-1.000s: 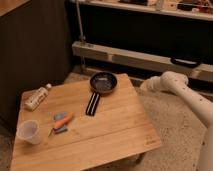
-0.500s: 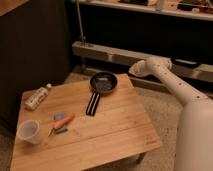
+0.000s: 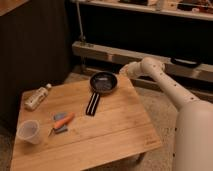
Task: Push the ceramic bowl across the table
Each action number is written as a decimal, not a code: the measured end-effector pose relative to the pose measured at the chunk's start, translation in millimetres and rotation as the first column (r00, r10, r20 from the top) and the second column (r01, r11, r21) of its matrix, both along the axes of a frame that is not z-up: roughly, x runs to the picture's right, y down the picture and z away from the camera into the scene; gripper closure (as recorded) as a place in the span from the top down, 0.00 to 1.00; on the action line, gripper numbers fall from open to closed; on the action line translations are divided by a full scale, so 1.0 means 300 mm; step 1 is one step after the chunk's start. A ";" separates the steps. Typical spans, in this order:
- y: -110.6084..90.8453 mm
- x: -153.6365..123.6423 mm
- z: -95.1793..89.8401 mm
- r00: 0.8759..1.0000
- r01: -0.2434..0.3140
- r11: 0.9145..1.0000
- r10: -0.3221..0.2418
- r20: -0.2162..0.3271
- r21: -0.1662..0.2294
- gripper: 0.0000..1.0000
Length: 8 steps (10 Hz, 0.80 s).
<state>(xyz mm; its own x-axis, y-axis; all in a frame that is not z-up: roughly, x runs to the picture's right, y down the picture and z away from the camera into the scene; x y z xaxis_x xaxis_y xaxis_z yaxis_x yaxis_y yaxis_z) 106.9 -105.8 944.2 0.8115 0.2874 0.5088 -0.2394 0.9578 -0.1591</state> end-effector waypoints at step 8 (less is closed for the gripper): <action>0.070 -0.093 0.016 0.991 0.098 0.994 -0.094 0.097 -0.038 0.00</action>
<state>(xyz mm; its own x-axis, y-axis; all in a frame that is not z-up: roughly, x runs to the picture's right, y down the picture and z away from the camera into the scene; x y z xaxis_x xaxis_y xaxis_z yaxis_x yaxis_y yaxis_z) 78.9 -84.9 949.1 0.7851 0.2335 0.5737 -0.1282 0.9674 -0.2183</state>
